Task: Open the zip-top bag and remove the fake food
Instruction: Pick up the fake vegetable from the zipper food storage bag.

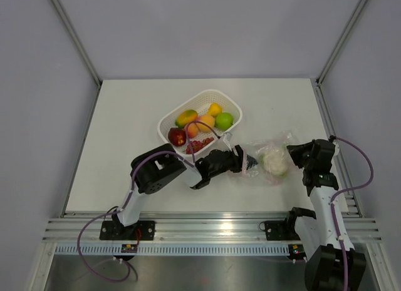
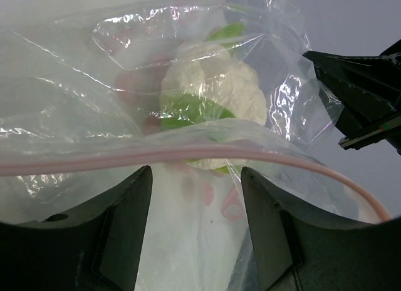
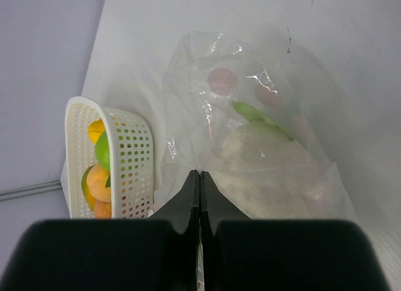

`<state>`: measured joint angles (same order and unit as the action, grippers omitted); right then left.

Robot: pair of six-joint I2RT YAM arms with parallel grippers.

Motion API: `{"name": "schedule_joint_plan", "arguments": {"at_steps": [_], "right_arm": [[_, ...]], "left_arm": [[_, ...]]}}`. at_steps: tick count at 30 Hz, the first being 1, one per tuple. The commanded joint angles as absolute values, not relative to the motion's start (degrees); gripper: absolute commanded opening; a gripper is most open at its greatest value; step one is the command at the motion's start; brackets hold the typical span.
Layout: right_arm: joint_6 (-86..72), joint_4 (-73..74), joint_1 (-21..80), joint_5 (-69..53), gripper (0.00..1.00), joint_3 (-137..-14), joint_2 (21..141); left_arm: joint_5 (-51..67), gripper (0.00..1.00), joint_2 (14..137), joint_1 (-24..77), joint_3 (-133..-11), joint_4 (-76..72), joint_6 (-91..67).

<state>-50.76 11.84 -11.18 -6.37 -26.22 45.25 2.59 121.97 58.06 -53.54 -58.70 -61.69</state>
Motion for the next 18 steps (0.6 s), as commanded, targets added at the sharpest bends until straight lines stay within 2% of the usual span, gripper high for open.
{"name": "schedule_joint_plan", "arguments": {"at_steps": [1,4,11,18], "right_arm": [[-49.75,9.76,-11.07,-9.23,0.00,-28.39,41.40],[-49.83,9.67,-11.07,-9.31,0.00,-29.09,39.47],[-50.01,9.93,-11.07,-10.46,0.00,-30.50,40.51],[-49.40,9.67,-11.07,-10.72,0.00,-28.92,43.50]], "left_arm": [[0.26,0.62,120.76,58.10,-50.29,-68.98,-62.22],[-3.16,0.61,120.15,57.92,-47.21,-73.28,-62.67],[-3.08,0.62,119.71,57.83,-47.98,-71.37,-61.26],[-2.11,0.64,120.85,57.83,-53.78,-61.90,-59.59]]}}
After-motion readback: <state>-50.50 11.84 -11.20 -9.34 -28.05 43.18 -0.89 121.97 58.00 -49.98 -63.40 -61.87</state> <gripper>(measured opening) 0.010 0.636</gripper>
